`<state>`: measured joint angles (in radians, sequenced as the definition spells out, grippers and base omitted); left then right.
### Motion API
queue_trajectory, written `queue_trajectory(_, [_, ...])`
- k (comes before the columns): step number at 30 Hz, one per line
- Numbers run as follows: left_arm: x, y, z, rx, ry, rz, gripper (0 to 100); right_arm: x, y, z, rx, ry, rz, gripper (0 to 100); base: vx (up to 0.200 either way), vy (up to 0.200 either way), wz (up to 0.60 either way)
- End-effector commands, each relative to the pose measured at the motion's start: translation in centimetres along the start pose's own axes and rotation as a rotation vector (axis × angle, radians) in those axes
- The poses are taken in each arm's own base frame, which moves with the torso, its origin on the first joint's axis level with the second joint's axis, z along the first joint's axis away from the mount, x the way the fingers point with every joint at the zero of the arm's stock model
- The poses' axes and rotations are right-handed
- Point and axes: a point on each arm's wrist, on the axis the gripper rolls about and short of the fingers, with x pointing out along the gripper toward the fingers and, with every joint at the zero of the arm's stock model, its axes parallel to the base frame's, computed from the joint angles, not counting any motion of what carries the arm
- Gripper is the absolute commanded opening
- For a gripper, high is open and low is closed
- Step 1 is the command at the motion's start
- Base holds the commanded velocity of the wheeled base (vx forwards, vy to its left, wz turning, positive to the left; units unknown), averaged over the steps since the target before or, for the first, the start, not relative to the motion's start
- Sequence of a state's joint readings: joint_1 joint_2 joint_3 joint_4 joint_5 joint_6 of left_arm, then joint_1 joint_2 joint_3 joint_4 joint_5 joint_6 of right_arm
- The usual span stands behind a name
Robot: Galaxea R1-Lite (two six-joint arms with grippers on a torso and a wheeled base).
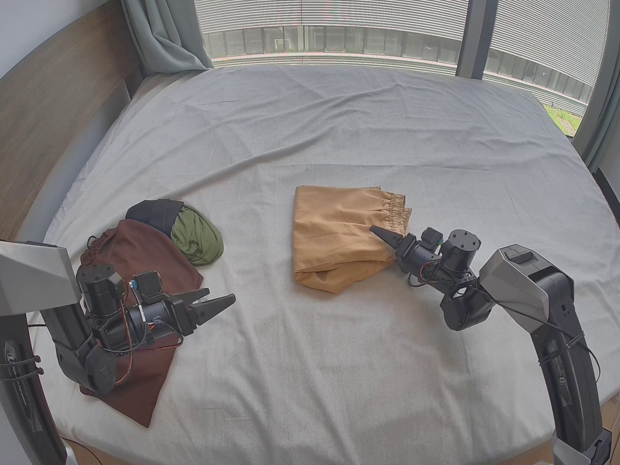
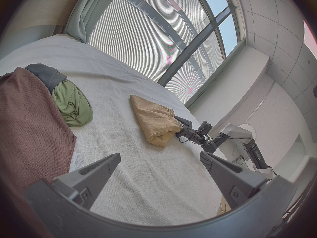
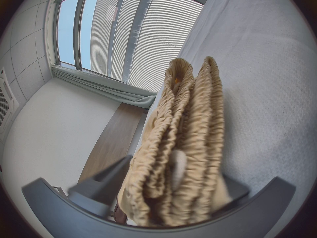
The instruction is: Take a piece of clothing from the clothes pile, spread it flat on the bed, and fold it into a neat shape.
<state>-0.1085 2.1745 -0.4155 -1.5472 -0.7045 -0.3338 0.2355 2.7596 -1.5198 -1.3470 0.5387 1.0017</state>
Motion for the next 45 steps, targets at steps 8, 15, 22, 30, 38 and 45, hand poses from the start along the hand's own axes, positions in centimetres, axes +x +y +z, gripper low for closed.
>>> queue_trajectory(8, [-0.1, 0.0, 0.2, 0.003, -0.006, 0.001, 100, -3.0, 0.5, -2.4, -0.033, 0.066, -0.074, 100, 0.000, 0.000, 0.00])
queue_trajectory(15, [0.0, 0.1, 0.2, 0.005, -0.009, 0.003, 100, -6.2, 2.7, -4.5, -0.049, 0.117, -0.100, 100, 0.000, 0.000, 0.00])
queue_trajectory(22, [-0.1, 0.2, 0.3, 0.006, -0.013, 0.006, 100, -7.9, 7.5, -5.2, -0.090, 0.178, -0.076, 100, 0.000, 0.000, 0.00])
queue_trajectory(30, [-0.1, 0.4, 0.5, 0.008, -0.020, 0.012, 100, -7.1, 13.3, -1.8, -0.134, 0.124, 0.090, 100, 0.000, 0.000, 0.00])
queue_trajectory(38, [-0.1, 0.4, 0.4, 0.006, -0.017, 0.012, 100, -3.3, 11.8, -0.4, -0.133, 0.089, 0.136, 100, 0.000, 0.000, 0.00])
queue_trajectory(45, [-0.1, 0.4, 0.4, 0.007, -0.018, 0.011, 100, 0.4, 7.0, -0.9, -0.103, 0.109, 0.091, 100, 0.000, 0.000, 0.00])
